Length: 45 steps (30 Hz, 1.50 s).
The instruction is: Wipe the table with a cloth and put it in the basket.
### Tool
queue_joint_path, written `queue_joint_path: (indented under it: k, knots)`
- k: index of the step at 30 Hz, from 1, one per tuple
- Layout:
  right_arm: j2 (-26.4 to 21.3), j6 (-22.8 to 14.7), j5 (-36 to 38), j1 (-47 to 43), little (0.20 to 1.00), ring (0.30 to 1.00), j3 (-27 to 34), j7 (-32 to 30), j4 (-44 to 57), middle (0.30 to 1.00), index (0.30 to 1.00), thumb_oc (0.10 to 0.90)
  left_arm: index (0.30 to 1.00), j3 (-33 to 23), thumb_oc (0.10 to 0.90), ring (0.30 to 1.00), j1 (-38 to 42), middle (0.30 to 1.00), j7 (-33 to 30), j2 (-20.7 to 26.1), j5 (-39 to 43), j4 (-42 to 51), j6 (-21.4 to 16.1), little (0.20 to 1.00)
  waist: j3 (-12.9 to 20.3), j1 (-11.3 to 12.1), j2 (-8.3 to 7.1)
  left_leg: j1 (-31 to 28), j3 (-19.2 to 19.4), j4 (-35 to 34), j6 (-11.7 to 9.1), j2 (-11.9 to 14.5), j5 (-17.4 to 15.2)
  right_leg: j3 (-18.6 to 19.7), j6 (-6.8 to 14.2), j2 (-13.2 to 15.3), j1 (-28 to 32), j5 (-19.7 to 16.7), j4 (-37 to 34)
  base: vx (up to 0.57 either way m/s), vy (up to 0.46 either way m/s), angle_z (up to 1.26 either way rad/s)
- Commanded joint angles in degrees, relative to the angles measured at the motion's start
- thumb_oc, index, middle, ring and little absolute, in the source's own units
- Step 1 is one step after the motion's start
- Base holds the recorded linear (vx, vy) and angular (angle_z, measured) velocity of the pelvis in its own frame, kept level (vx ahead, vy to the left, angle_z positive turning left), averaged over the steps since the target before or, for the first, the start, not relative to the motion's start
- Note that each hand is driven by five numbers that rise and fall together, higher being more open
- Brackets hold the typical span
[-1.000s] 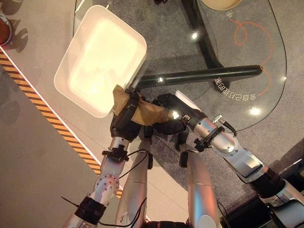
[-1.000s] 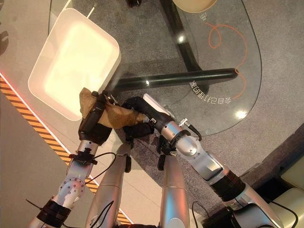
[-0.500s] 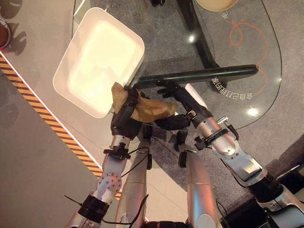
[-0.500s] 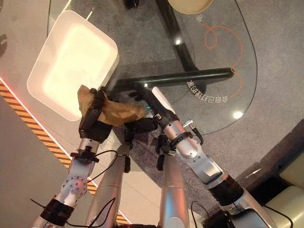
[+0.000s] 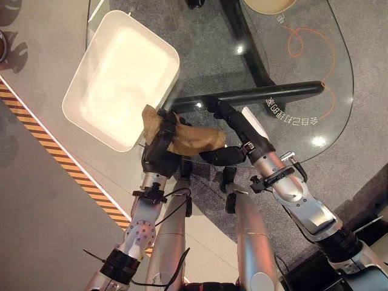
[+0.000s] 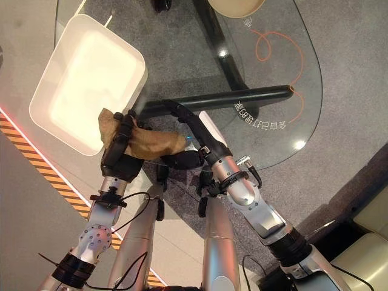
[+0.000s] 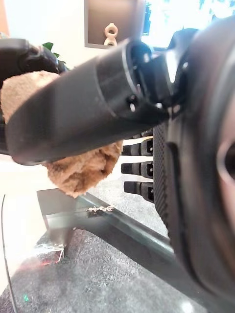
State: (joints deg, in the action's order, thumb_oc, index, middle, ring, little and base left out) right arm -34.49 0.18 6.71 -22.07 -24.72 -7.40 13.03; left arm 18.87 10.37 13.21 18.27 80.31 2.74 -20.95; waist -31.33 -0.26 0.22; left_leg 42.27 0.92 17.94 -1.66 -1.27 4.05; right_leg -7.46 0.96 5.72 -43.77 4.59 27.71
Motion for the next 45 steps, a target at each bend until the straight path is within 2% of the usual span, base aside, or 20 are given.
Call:
queue_joint_path:
  k: [1,3,6,10,16,17,20,21,22,26,27,28,30,31,35,42,45]
  knots:
    - [-0.33,-6.44,0.46,-0.08,0.900,0.900,7.59,-3.11,10.26,0.900,0.900,0.800,0.300,-7.01,0.100,0.300,-1.53,0.300,6.91,-0.21,-5.14,11.39,-10.71,0.200,1.53,0.02,0.33,-3.89,3.77,1.20,2.66,-3.56,-6.53,0.67,1.58,-4.15,3.77,-2.17,-6.19,0.02,0.020,-0.05]
    - [-0.11,-6.19,0.56,0.45,0.900,0.900,7.95,-2.84,10.21,0.900,0.900,0.800,0.300,-8.18,0.100,0.300,-1.36,0.300,6.14,0.24,-6.53,11.85,-12.61,0.200,1.53,0.04,0.41,-3.98,3.71,1.38,2.63,-3.59,-6.63,0.69,1.50,-4.10,3.89,-2.04,-6.08,0.00,0.000,0.00]
    - [1.37,-4.73,-0.27,4.27,0.900,0.900,9.51,0.73,10.25,0.900,0.900,0.800,0.300,-15.06,0.100,0.300,-1.14,0.300,2.67,1.36,-9.80,14.03,-17.75,0.200,1.53,0.15,1.21,-4.12,3.15,2.31,2.34,-3.89,-6.95,0.72,1.11,-3.76,4.24,-1.18,-5.26,0.04,0.047,-0.01]
    - [1.87,-2.06,-2.14,7.05,0.900,0.900,9.80,3.33,10.29,0.900,0.900,0.800,0.300,-19.37,0.100,0.300,-1.15,0.300,-3.25,1.72,-14.72,15.31,-19.76,0.200,1.53,0.20,1.69,-4.05,2.67,3.10,2.20,-4.26,-7.08,0.77,0.67,-3.68,4.22,-0.37,-4.13,0.03,0.038,0.00]
    - [1.26,0.61,-1.19,9.86,0.900,0.900,9.59,6.23,9.52,0.900,0.900,0.800,0.300,-23.99,0.100,0.300,-0.83,0.300,-16.52,3.10,-26.86,15.43,-24.79,0.200,1.53,0.28,2.05,-2.99,2.42,4.32,2.06,-4.43,-7.07,1.20,0.14,-3.59,3.21,0.40,-2.63,0.02,0.050,0.03]
    - [1.43,1.12,-0.77,9.91,0.900,0.900,9.08,6.94,8.77,0.900,0.900,0.800,0.300,-24.78,0.100,0.300,-0.40,0.300,-21.76,3.24,-31.69,14.82,-26.04,0.200,1.53,0.23,2.10,-2.48,2.38,4.98,1.96,-4.47,-7.15,1.50,0.04,-3.63,2.73,0.56,-2.09,0.03,0.083,-0.01]
    - [1.51,3.16,-0.92,8.93,0.900,0.900,7.42,7.76,7.87,0.900,0.900,0.800,0.300,-25.91,0.100,0.300,0.89,0.300,-31.18,4.18,-41.03,12.73,-27.21,0.200,1.53,0.14,2.30,-1.79,2.44,5.78,1.83,-4.43,-7.26,1.91,-0.16,-3.60,1.95,0.83,-1.29,0.03,0.078,-0.01]
    - [1.46,3.59,-0.79,8.66,0.900,0.900,7.16,7.94,7.63,0.900,0.900,0.800,0.300,-26.03,0.100,0.300,1.11,0.300,-33.95,4.32,-43.98,12.67,-26.70,0.200,1.53,0.13,2.30,-1.59,2.50,6.01,1.80,-4.42,-7.30,2.01,-0.21,-3.60,1.73,0.89,-1.10,0.05,0.126,-0.04]
    - [0.76,5.38,-0.43,7.61,0.900,0.900,5.95,9.43,6.84,0.900,0.900,0.800,0.300,-26.78,0.100,0.300,2.32,0.300,-43.97,6.30,-53.28,10.84,-24.34,0.200,1.53,0.00,2.46,-1.08,2.69,6.42,1.75,-4.28,-7.32,2.43,-0.36,-3.70,1.07,1.01,-0.63,0.05,0.125,-0.07]
    - [-2.18,11.26,0.84,4.14,0.900,0.900,2.49,14.97,4.72,0.900,0.900,0.800,0.300,-27.67,0.100,0.300,5.80,0.300,-59.42,11.81,-68.97,4.31,-19.55,0.200,1.53,-0.33,2.55,0.21,3.71,7.52,1.48,-3.72,-7.56,3.05,-0.51,-3.64,-0.30,1.17,0.00,0.03,0.133,-0.09]
    - [-3.34,13.52,0.22,3.08,0.900,0.900,1.43,17.97,3.93,0.900,0.900,0.800,0.300,-27.51,0.100,0.300,6.87,0.300,-63.40,13.87,-75.25,2.20,-16.20,0.200,1.53,-0.37,2.55,0.67,4.03,7.79,1.40,-3.54,-7.59,3.10,-0.52,-3.58,-0.70,1.13,0.04,0.01,0.077,-0.10]
    - [-3.30,13.55,0.21,2.99,0.900,0.900,1.44,18.00,3.90,0.900,0.900,0.800,0.300,-27.41,0.100,0.300,6.99,0.300,-63.70,13.91,-75.51,2.11,-16.21,0.200,1.53,-0.35,2.51,0.75,4.04,7.83,1.40,-3.54,-7.60,3.11,-0.52,-3.59,-0.79,1.13,0.07,0.02,0.091,-0.09]
    - [-7.95,18.60,-1.10,0.08,0.900,0.900,-2.71,25.11,3.15,0.900,0.900,0.800,0.300,-26.18,0.100,0.300,11.20,0.300,-68.36,20.06,-80.49,-5.27,-10.71,0.200,1.53,-0.63,2.39,1.76,4.80,8.13,1.28,-3.00,-7.46,3.26,-0.44,-3.61,-1.95,0.95,0.27,0.03,0.130,-0.07]
    - [-9.24,19.97,-0.07,-0.77,0.900,0.900,-4.06,25.85,2.83,0.900,0.900,0.800,0.300,-25.57,0.100,0.300,12.46,0.300,-68.91,21.47,-81.16,-7.29,-9.13,0.200,1.53,-0.72,2.34,1.99,5.00,8.20,1.27,-2.86,-7.43,3.33,-0.37,-3.59,-2.24,0.83,0.28,0.03,0.111,-0.05]
    - [-11.63,23.18,4.88,-4.09,0.900,0.900,-8.25,26.68,-0.04,0.900,0.900,0.800,0.300,-22.17,0.100,0.300,18.01,0.300,-70.43,25.35,-82.33,-15.51,-6.60,0.200,1.53,-1.13,2.19,3.30,5.82,8.36,1.20,-2.39,-7.31,3.81,-0.09,-3.68,-3.92,0.20,0.09,0.03,0.099,-0.05]
    - [-11.15,25.04,8.96,-6.82,0.900,0.900,-11.50,27.69,-5.11,0.900,0.900,0.800,0.300,-16.86,0.100,0.300,26.37,0.300,-70.82,28.66,-86.32,-23.78,-2.26,0.200,1.53,-1.90,1.46,5.11,6.38,8.01,1.24,-2.08,-7.00,4.49,0.32,-4.14,-6.06,-0.89,-0.71,0.02,0.079,-0.02]
    - [-11.36,25.41,9.00,-7.29,0.900,0.900,-12.31,29.50,-6.63,0.900,0.900,0.800,0.300,-14.23,0.100,0.300,30.07,0.300,-71.71,30.29,-87.55,-27.67,0.87,0.200,1.53,-2.41,1.22,6.11,6.44,7.88,1.24,-2.14,-6.98,4.88,0.62,-4.24,-7.25,-1.43,-1.06,0.02,0.104,0.00]
